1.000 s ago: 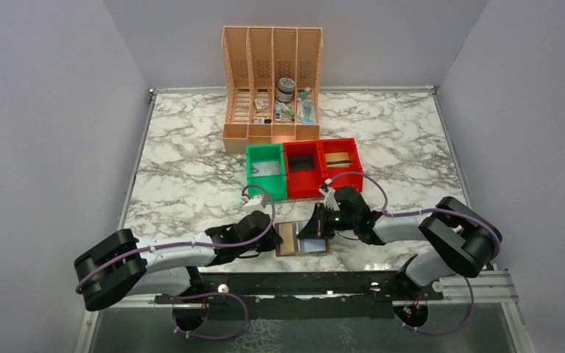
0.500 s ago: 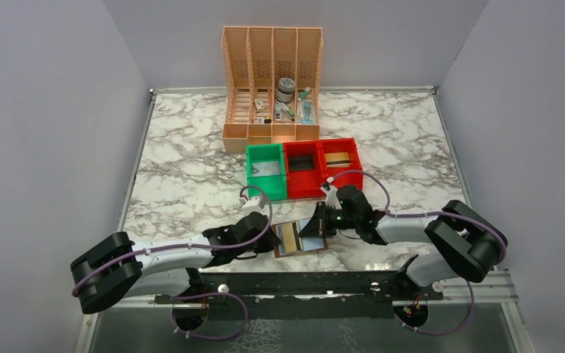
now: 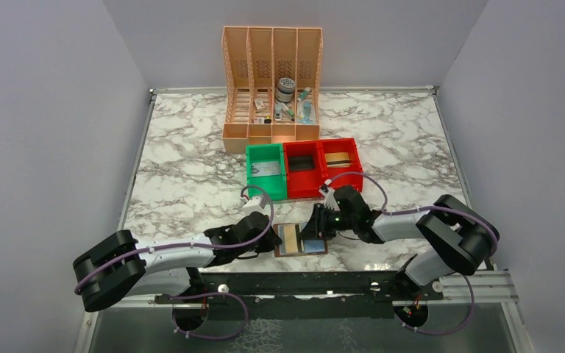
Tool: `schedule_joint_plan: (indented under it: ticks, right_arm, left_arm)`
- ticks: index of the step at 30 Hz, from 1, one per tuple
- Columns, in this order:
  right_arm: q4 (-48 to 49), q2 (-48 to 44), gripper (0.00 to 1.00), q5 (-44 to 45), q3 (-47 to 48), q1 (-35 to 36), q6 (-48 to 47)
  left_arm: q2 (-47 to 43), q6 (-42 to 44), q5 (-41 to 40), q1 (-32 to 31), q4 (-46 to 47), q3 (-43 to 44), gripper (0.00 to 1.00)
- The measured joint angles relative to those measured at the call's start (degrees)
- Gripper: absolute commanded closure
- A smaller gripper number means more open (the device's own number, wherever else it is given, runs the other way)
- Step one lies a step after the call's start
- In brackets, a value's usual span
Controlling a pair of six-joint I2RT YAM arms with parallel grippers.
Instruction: Take the credit cards out of the card holder
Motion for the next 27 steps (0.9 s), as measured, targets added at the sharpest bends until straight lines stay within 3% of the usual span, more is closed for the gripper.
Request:
schedule_joint_plan:
  ticks: [2, 7, 22, 27]
  right_arm:
    - [0.3, 1.0, 0.76, -0.1, 0.4, 0.0, -0.2]
    - [2.8, 3.8, 0.98, -1.5, 0.8, -0.3, -0.3]
    - [0.4, 0.4, 0.99, -0.8, -0.7, -3.9, -1.9]
    - [1.2, 0.4, 0.99, -2.1, -1.0, -4.4, -2.1]
  left_arm:
    - [0.0, 0.0, 0.0, 0.0, 0.1, 0.0, 1.0]
    - [0.1, 0.0, 0.0, 0.0, 0.1, 0.0, 1.0]
    - [-2.3, -0.1, -1.1, 0.0, -3.1, 0.1, 1.0]
    - [-3.6, 0.0, -1.6, 0.0, -5.4, 0.1, 0.71]
